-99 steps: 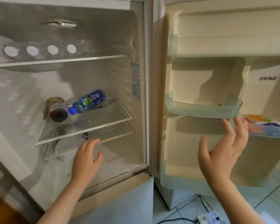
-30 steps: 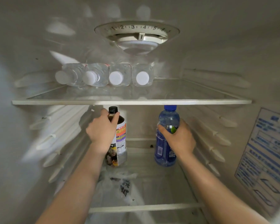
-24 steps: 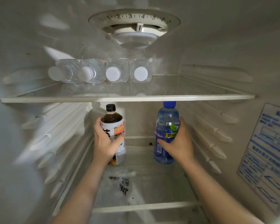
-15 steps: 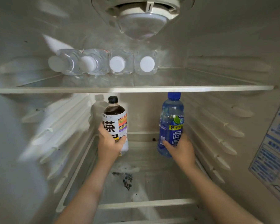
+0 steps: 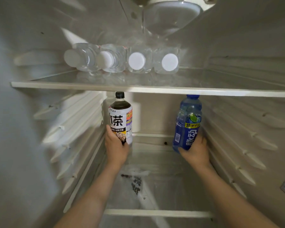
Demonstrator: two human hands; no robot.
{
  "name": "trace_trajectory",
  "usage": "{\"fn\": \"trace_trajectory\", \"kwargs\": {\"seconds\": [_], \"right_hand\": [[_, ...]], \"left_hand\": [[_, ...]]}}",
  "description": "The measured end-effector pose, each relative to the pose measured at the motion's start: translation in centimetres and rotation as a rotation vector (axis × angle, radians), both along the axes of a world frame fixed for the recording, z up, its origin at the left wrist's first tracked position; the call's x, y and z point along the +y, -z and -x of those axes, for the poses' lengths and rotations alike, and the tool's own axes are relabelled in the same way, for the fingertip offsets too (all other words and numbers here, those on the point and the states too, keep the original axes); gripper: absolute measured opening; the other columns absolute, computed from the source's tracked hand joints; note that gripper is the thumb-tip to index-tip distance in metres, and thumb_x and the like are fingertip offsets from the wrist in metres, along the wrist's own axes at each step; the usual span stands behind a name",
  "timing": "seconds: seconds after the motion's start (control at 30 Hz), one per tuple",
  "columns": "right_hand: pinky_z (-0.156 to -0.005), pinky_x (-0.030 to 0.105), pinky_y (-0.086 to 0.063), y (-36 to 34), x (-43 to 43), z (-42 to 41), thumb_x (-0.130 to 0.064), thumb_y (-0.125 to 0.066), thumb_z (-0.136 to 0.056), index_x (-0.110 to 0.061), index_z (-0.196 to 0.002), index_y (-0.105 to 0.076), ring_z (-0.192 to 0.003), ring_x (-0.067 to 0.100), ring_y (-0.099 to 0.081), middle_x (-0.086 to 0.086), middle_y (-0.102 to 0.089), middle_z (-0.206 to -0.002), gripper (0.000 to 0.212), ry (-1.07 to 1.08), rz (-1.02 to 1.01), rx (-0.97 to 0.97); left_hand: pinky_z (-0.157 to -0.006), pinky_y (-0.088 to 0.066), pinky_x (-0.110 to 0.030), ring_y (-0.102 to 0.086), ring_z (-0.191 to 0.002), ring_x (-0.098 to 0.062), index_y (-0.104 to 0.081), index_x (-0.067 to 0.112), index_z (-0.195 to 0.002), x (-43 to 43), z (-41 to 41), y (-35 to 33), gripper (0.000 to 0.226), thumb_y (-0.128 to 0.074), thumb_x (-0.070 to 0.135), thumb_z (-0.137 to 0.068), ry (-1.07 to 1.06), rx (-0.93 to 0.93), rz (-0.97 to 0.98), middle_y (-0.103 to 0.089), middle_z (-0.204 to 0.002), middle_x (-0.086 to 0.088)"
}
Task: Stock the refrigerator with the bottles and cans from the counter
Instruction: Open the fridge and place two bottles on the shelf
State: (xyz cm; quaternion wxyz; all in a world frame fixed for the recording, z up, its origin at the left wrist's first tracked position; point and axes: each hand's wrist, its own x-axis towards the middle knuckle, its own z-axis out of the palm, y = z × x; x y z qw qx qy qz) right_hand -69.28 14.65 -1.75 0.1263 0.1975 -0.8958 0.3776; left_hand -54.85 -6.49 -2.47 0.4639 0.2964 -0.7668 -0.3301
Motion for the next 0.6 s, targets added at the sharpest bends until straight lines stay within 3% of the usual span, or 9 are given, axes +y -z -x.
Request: {"fn": "trace_trajectory", "kwargs": {"seconds": [0.13,0.6], "right_hand": [[-0.089,0.042,-0.039,0.2,-0.4,0.0,-0.024,-0.078,-0.071,0.005,-0.123,-0.044,-0.112,0.038,-0.045,0.024,-0.052,-0.119,0.068,0.061,-0.036,-0.005],[-0.082,0.041,-0.047,-0.3,-2.0,1.4,-0.025,-0.075,-0.077,0.003,-0.129,-0.036,-0.109,0.038,-0.056,0.022,-0.053,-0.124,0.070,0.187,-0.041,-0.088]], "left_hand": [[-0.100,-0.038,-0.050,-0.042,-0.123,-0.038,-0.028,-0.005,-0.138,-0.8,0.3,0.1,0.080,-0.068,-0.006,-0.068,-0.024,-0.016,0.009,-0.043,-0.133,-0.023],[-0.103,-0.041,-0.048,-0.039,-0.131,-0.030,-0.022,0.009,-0.145,-2.4,1.2,0.1,0.085,-0.067,0.000,-0.074,-0.095,0.020,-0.075,-0.037,-0.144,-0.013]]}}
